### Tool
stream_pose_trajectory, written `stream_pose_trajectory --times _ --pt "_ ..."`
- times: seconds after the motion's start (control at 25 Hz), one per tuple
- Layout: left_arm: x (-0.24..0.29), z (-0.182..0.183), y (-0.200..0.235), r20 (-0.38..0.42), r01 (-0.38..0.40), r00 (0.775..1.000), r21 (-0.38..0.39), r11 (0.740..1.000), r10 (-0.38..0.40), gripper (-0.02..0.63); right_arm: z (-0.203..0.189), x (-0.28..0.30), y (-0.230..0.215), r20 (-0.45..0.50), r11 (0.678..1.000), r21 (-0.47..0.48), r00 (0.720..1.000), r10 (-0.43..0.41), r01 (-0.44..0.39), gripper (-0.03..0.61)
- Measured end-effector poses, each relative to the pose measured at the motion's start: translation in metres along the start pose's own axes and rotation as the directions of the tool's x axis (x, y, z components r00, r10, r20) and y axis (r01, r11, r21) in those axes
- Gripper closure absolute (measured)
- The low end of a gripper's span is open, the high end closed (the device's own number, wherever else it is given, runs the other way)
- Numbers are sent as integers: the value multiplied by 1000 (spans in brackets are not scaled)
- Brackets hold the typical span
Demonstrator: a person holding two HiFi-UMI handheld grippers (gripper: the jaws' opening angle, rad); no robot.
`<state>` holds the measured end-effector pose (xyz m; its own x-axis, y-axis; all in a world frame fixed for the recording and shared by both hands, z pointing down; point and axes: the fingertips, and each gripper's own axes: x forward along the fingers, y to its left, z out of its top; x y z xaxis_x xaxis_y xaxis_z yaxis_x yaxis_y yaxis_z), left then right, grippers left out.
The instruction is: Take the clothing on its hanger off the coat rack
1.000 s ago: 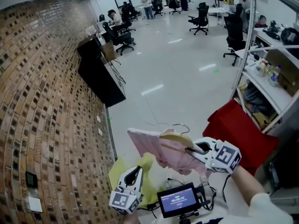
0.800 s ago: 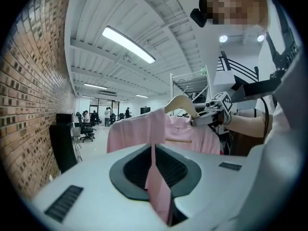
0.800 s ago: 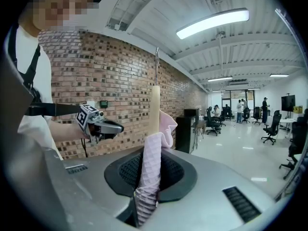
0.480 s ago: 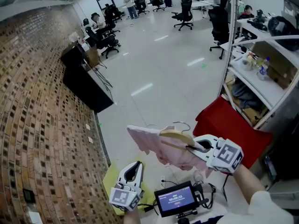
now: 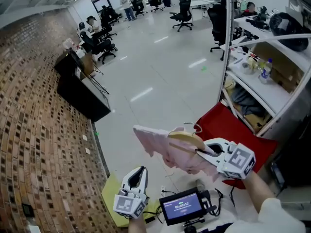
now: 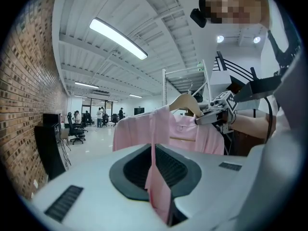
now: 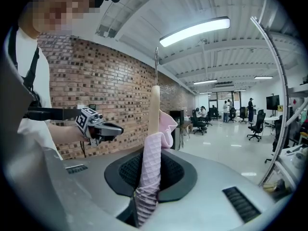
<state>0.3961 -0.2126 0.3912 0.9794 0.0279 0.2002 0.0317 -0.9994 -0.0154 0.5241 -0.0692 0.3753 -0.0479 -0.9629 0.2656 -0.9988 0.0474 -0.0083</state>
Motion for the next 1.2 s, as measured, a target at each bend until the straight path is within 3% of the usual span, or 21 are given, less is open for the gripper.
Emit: stream_pose_trajectory --times 0.24,0.56,1.2 --pt "45 14 -43 2 33 999 3 999 -33 592 -4 -49 -45 45 998 31 998 -52 51 546" --pt "97 28 -93 9 105 994 23 994 -105 594 -11 -121 -92 33 989 40 989 -146 145 546" --pt "195 44 -151 -29 262 965 100 960 -261 594 -43 -209 -184 27 934 109 938 -344 340 546"
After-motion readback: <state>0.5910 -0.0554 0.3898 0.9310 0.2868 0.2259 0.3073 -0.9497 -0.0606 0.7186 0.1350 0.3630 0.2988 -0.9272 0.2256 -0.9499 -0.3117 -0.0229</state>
